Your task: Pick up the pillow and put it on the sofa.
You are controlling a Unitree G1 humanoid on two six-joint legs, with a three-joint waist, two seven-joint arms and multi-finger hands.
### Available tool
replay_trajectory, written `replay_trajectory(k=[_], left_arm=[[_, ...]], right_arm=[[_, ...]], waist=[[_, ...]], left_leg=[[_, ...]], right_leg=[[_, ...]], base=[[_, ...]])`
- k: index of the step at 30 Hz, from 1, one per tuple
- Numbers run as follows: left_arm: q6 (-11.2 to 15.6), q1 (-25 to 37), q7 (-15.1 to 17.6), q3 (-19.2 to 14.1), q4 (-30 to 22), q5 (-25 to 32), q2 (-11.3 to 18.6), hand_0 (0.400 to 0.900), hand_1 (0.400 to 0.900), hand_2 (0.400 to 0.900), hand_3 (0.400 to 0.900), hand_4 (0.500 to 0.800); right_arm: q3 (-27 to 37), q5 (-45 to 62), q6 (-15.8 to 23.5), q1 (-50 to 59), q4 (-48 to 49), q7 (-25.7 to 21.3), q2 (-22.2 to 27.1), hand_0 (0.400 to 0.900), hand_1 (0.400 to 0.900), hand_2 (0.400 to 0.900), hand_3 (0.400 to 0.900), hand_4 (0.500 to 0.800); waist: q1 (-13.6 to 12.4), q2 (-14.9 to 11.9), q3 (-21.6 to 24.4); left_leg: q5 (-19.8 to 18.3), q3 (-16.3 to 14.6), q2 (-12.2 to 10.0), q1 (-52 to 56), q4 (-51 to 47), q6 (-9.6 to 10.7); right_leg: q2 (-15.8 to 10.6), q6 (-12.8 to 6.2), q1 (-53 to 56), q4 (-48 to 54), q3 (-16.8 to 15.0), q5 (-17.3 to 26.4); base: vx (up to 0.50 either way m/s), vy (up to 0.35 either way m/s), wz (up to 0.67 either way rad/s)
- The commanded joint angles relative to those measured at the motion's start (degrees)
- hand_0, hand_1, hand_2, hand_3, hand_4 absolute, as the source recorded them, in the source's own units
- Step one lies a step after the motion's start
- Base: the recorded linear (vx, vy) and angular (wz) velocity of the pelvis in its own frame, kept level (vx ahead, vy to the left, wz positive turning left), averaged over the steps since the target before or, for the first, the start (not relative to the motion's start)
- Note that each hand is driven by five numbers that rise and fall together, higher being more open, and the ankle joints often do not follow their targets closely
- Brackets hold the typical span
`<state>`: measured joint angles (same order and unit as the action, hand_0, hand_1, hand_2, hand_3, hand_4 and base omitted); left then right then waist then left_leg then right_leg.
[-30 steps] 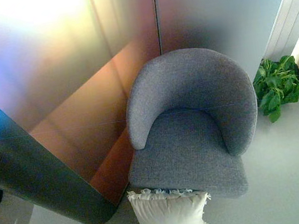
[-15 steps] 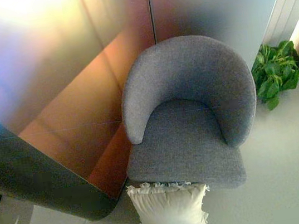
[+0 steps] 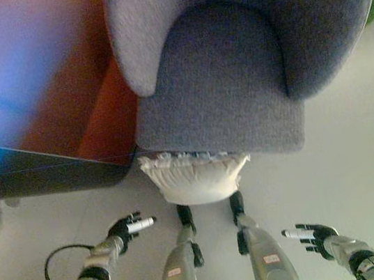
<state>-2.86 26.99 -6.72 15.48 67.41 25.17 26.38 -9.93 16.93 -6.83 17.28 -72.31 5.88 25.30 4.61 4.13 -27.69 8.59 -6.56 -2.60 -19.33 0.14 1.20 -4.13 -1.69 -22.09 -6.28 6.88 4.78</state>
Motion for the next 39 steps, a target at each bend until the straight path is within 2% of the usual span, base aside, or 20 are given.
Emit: replay_trajectory(k=[1,6,11,22,33,39], left_arm=[[-0.51,3.63,1.10,-1.73,-0.47,5.43,4.66,0.900,0.900,0.900,0.900,0.800],[-0.26,8.66,2.19,-1.02,-1.33,8.55,5.96,0.900,0.900,0.900,0.900,0.800],[1.13,12.92,3.63,-0.83,-1.07,12.69,6.61,0.900,0.900,0.900,0.900,0.800],[2.76,20.01,4.67,0.44,-1.31,16.73,10.02,0.900,0.900,0.900,0.900,0.800],[1.42,26.85,7.02,3.15,-3.36,18.23,12.05,0.900,0.900,0.900,0.900,0.800],[0.30,32.08,8.05,4.90,-1.57,18.49,12.30,0.900,0.900,0.900,0.900,0.800]], right_arm=[[-2.28,2.18,-0.23,-2.87,0.71,0.80,3.19,0.900,0.900,0.900,0.900,0.800],[-2.77,3.45,0.68,-1.97,1.62,1.14,3.41,0.900,0.900,0.900,0.900,0.800],[-3.63,4.67,1.11,-0.96,2.85,1.31,3.94,0.900,0.900,0.900,0.900,0.800],[-3.96,7.05,3.29,-0.37,3.69,2.34,5.88,0.900,0.900,0.900,0.900,0.800],[-3.22,9.82,5.20,-1.99,4.73,3.09,5.85,0.900,0.900,0.900,0.900,0.800],[-2.92,11.35,4.28,-0.78,4.87,3.11,5.79,0.900,0.900,0.900,0.900,0.800]], waist=[[1.64,-2.23,-0.49],[2.85,-2.47,-2.10],[3.92,-2.81,-2.11],[5.77,-3.35,-2.11],[7.30,-3.93,-2.11],[8.30,-4.64,-2.11]], left_leg=[[-5.93,-1.18,3.52,-6.47,8.65,1.89],[-6.64,-1.35,3.08,-12.99,12.68,1.92],[-7.07,-1.37,2.26,-19.58,16.23,2.19],[-6.74,-1.91,1.16,-26.96,18.11,2.63],[-7.43,-0.95,0.81,-34.20,21.39,2.91],[-7.92,-0.77,0.17,-36.99,23.41,3.04]], right_leg=[[0.66,-2.05,-6.55,-5.85,-1.41,-4.14],[0.85,-1.73,-12.78,-8.49,-1.88,-4.15],[1.39,-1.39,-19.02,-10.55,-2.82,-4.22],[2.31,-1.18,-25.88,-11.29,-4.21,-3.80],[2.15,-1.32,-32.08,-12.58,-5.31,-3.57],[2.19,-1.40,-34.25,-13.30,-5.54,-3.47]], base=[[-0.14,-0.015,-0.01],[-0.10,-0.006,-0.03],[-0.07,0.003,-0.09],[-0.03,0.012,-0.05],[0.02,-0.013,0.02],[0.01,-0.010,-0.02]])
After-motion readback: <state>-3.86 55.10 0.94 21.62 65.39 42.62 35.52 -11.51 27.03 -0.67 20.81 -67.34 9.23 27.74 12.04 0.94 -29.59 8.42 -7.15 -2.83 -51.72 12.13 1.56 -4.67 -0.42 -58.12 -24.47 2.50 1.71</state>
